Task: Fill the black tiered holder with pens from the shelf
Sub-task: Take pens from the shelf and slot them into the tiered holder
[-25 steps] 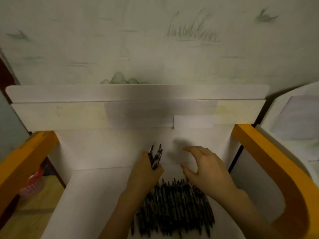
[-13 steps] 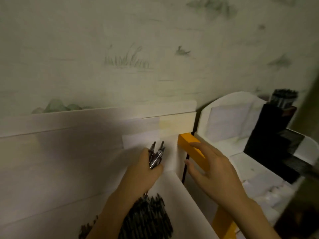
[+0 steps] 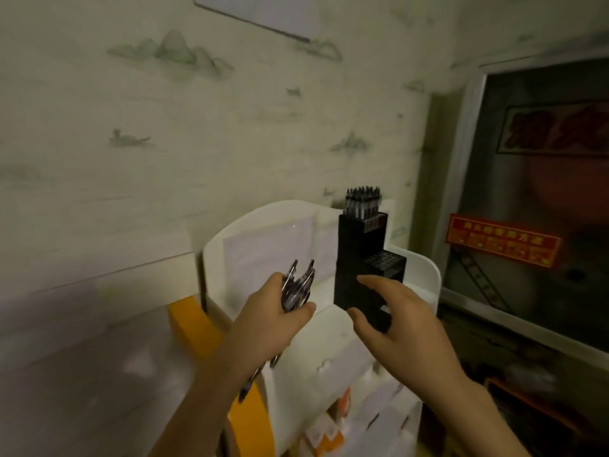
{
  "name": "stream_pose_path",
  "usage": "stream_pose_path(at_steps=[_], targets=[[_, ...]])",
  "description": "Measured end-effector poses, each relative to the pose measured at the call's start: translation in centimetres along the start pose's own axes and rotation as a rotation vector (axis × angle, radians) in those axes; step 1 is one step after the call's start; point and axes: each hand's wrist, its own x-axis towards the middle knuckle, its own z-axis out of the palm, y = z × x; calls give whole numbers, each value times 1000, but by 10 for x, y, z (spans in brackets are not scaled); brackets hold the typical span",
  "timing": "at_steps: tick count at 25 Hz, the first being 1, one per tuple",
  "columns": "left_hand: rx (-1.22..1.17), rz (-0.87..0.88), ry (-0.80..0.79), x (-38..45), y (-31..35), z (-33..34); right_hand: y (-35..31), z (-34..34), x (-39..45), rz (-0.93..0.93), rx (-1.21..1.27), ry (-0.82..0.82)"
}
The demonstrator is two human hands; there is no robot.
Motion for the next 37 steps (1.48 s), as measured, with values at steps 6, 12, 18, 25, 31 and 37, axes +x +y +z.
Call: stream_pose_path(at_steps=[6,12,18,25,31,37], targets=[[-34,17,-86,46,58,113,123,-59,21,35,-48,-1],[-38,7,-141,96,86,188,207,-72,49,61,-32,-6],[-7,2,-135,169,73,236,267,-38,107,5,7,-11],[40,-1,-105,280,42,267,315,24,222,-9,172,-47],[43,5,-138,348,31,288,336,59,289,167,811,-189],[175,-37,-63,379,28,310,357,84,329,384,1008,-335]])
